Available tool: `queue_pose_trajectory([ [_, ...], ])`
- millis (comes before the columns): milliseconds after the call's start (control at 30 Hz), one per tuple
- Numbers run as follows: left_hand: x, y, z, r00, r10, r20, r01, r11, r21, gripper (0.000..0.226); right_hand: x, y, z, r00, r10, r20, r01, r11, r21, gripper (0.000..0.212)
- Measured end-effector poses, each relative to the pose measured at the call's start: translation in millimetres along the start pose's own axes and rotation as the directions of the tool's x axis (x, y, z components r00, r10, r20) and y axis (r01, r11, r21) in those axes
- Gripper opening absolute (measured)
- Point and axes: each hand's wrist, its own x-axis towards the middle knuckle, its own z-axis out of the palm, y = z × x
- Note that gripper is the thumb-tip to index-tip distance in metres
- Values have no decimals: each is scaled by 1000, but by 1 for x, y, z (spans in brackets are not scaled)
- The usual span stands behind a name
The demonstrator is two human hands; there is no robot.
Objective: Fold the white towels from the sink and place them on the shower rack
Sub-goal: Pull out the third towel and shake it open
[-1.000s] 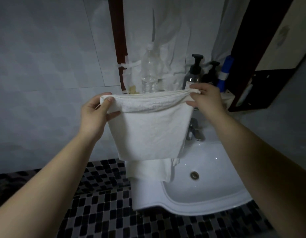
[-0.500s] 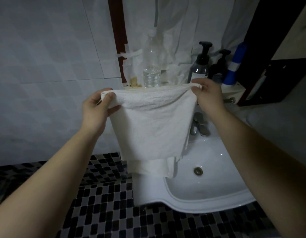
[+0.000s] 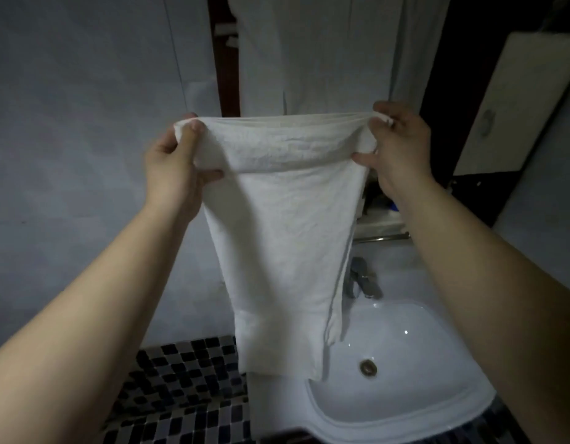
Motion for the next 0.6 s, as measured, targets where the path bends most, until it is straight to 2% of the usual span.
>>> queue_pose_trajectory([
  [100, 14, 21, 13, 996, 86, 8, -86, 996, -32, 8, 11, -30, 15, 998, -59, 12, 58, 998, 31, 22],
  [300, 49, 70, 46, 978, 205, 28, -206, 979, 14, 26, 51, -77, 41, 983, -180, 34, 179, 983, 50, 24],
  [467, 69, 89, 65, 959, 281, 29, -282, 959, 25, 11, 83, -89, 55, 981, -186, 45, 182, 979, 87, 24],
  [600, 78, 92, 75, 938, 345, 16, -345, 937, 45, 10, 103, -89, 61, 976, -210, 61, 201, 971, 129, 24],
])
